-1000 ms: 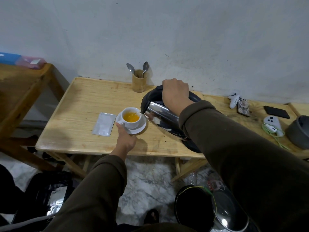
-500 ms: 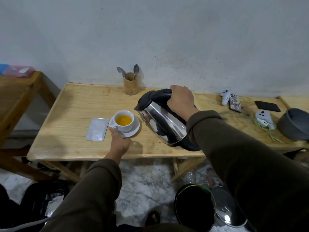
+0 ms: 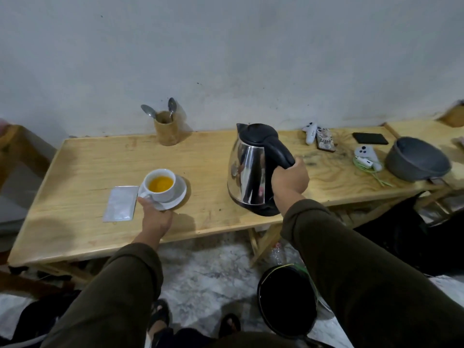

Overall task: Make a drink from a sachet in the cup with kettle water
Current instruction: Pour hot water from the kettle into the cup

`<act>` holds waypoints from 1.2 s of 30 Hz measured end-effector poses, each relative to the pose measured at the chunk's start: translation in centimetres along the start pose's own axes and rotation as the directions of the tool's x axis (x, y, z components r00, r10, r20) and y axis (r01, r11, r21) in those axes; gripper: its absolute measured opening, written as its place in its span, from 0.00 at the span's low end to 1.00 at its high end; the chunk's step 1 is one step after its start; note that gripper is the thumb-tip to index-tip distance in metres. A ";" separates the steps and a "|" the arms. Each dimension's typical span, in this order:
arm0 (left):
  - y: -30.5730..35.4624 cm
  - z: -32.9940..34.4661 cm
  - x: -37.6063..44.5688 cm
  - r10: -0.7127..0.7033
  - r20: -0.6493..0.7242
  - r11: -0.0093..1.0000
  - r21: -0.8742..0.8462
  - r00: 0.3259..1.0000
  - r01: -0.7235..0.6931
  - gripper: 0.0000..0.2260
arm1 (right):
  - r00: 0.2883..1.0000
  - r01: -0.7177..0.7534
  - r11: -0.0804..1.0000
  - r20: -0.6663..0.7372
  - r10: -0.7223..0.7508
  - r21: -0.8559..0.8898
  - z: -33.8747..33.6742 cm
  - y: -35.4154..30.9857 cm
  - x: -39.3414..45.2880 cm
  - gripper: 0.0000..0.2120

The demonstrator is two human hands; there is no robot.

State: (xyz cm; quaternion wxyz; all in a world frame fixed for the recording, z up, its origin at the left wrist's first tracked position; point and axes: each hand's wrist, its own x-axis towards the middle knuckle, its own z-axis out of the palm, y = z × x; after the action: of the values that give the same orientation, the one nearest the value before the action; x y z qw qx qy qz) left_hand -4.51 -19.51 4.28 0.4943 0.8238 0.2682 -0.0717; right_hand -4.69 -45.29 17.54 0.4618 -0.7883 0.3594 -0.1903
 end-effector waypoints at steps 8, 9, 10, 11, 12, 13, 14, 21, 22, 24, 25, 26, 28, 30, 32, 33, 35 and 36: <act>0.3 0.6 -0.1 -0.030 0.000 0.999 -0.046 1.000 0.030 0.45 | 0.983 -0.115 0.989 -0.132 0.127 0.096 -1.7 2.6 1.4 0.09; 0.4 0.7 -0.2 -0.036 -0.005 0.998 -0.046 0.999 0.035 0.45 | 0.981 -0.126 0.987 -0.136 0.140 0.104 -1.8 2.9 1.4 0.09; 0.3 0.8 -0.2 -0.040 -0.012 0.998 -0.048 0.999 0.040 0.45 | 0.979 -0.135 0.984 -0.138 0.150 0.112 -1.9 3.1 1.5 0.09; 0.3 0.8 -0.2 -0.039 -0.018 0.998 -0.054 0.999 0.038 0.44 | 0.977 -0.141 0.983 -0.140 0.158 0.119 -1.9 3.3 1.6 0.09; 0.3 0.9 -0.3 -0.039 -0.020 0.997 -0.063 0.999 0.038 0.44 | 0.976 -0.148 0.981 -0.142 0.166 0.125 -1.9 3.4 1.6 0.08; 0.4 1.0 -0.4 -0.039 -0.024 0.997 -0.069 0.999 0.037 0.43 | 0.975 -0.155 0.979 -0.141 0.173 0.130 -1.8 3.5 1.6 0.08; 0.5 1.0 -0.6 -0.048 -0.028 0.995 -0.087 0.998 0.046 0.43 | 0.974 -0.160 0.978 -0.137 0.178 0.131 -1.7 3.6 1.6 0.08; 0.1 0.9 -0.1 -0.083 -0.011 0.995 -0.051 0.997 0.082 0.43 | 0.982 -0.134 0.982 -0.112 0.150 0.133 -0.6 4.4 1.0 0.05; 0.1 0.9 -0.2 -0.088 -0.022 0.995 -0.049 0.996 0.087 0.42 | 0.983 -0.134 0.981 -0.110 0.150 0.137 -0.6 4.4 0.9 0.05; 0.3 1.0 -0.4 -0.111 -0.067 0.992 -0.072 0.992 0.106 0.36 | 0.983 -0.130 0.983 -0.108 0.145 0.133 -0.6 4.5 0.8 0.06; 0.4 1.0 -0.6 -0.115 -0.081 0.991 -0.076 0.990 0.109 0.32 | 0.983 -0.132 0.982 -0.108 0.147 0.135 -0.6 4.4 0.8 0.06; 0.4 0.9 -0.6 -0.130 -0.089 0.989 -0.079 0.987 0.123 0.31 | 0.983 -0.137 0.981 -0.106 0.152 0.137 -0.6 4.4 0.8 0.06; 0.0 0.6 -0.4 -0.124 -0.039 0.990 -0.073 0.992 0.121 0.36 | 0.980 -0.154 0.977 -0.101 0.170 0.148 -0.4 4.3 0.6 0.07; -0.3 0.3 -0.2 -0.075 0.018 0.997 -0.006 0.997 0.075 0.42 | 0.974 -0.185 0.968 -0.103 0.204 0.169 -0.2 4.2 0.5 0.08; -0.5 0.0 -0.2 -0.051 0.040 0.999 -0.011 0.998 0.052 0.42 | 0.963 -0.222 0.955 -0.108 0.246 0.195 0.0 4.1 0.0 0.12; -0.4 0.0 -0.2 -0.037 0.043 0.999 -0.017 0.998 0.038 0.42 | 0.957 -0.238 0.948 -0.114 0.266 0.213 0.1 4.0 -0.2 0.14; -0.5 -0.2 -0.4 -0.030 0.033 0.998 -0.046 0.999 0.032 0.38 | 0.943 -0.265 0.930 -0.135 0.306 0.255 0.3 3.6 -0.9 0.18; -0.4 -0.6 -0.4 -0.045 0.029 0.996 -0.075 0.999 0.047 0.35 | 0.934 -0.275 0.922 -0.152 0.323 0.271 0.6 3.3 -1.5 0.20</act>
State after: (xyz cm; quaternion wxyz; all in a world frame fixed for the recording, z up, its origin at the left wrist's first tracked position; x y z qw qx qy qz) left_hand -5.15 -18.98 4.42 0.5269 0.7970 0.2830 -0.0843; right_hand -6.58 -44.89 14.48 0.5422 -0.6383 0.4929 -0.2359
